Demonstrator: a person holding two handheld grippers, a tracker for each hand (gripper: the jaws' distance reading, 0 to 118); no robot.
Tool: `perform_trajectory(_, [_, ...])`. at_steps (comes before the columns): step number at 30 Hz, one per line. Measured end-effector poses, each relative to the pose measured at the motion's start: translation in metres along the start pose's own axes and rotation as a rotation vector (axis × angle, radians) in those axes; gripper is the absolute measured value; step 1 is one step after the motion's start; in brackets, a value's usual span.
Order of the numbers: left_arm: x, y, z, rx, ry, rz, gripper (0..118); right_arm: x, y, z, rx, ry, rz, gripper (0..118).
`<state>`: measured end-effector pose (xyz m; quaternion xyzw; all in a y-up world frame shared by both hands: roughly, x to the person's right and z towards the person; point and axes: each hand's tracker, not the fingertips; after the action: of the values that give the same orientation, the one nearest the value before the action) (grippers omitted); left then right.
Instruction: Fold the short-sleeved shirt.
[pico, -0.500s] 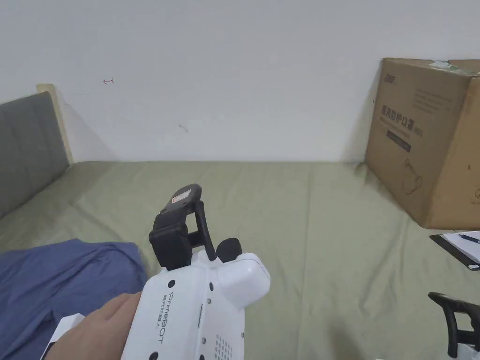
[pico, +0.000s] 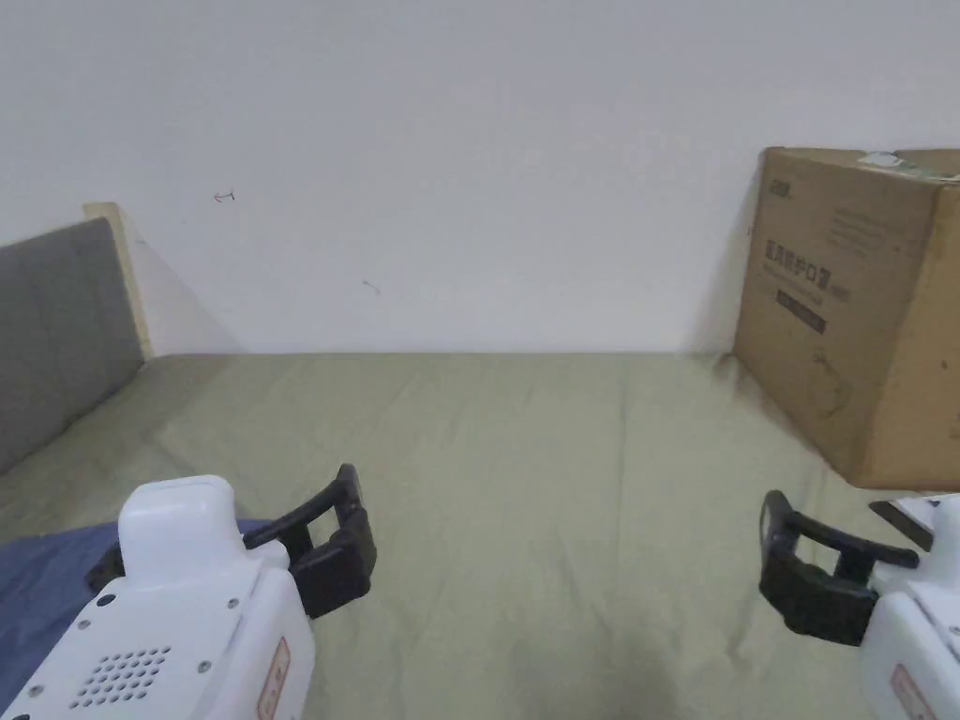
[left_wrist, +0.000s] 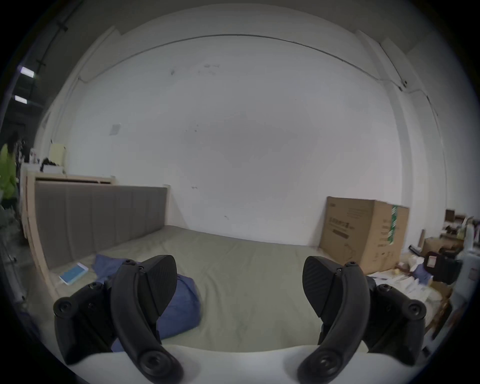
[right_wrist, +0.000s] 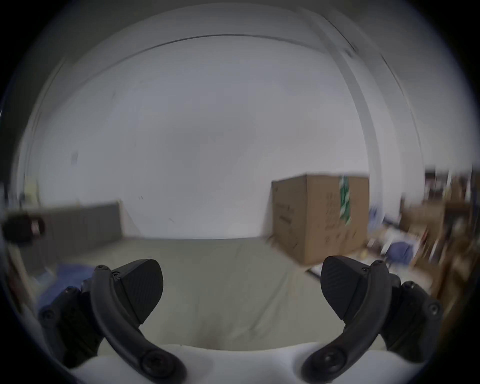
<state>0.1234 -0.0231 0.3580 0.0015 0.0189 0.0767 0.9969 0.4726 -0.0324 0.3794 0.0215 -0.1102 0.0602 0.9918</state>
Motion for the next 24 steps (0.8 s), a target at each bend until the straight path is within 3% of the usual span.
perform_trajectory(2, [0.006, -0.003, 0.000, 0.008, 0.037, -0.097, 100, -0.007, -0.007, 0.005, 0.019, 0.015, 0.014, 118])
perform_trajectory(4, [0.007, -0.004, 0.000, 0.010, 0.061, -0.155, 100, -0.010, -0.009, 0.009, 0.013, 0.063, -0.049, 118])
perform_trajectory(6, [0.006, -0.002, 0.001, 0.014, 0.048, -0.133, 100, -0.008, -0.010, 0.007, -0.007, 0.098, -0.108, 118])
perform_trajectory(13, [0.001, -0.001, -0.003, -0.001, 0.038, -0.092, 100, 0.000, -0.010, 0.003, -0.052, 0.056, -0.190, 118])
perform_trajectory(24, [0.004, -0.003, -0.005, -0.001, 0.041, -0.128, 100, 0.008, -0.009, -0.001, -0.057, 0.025, -0.179, 118])
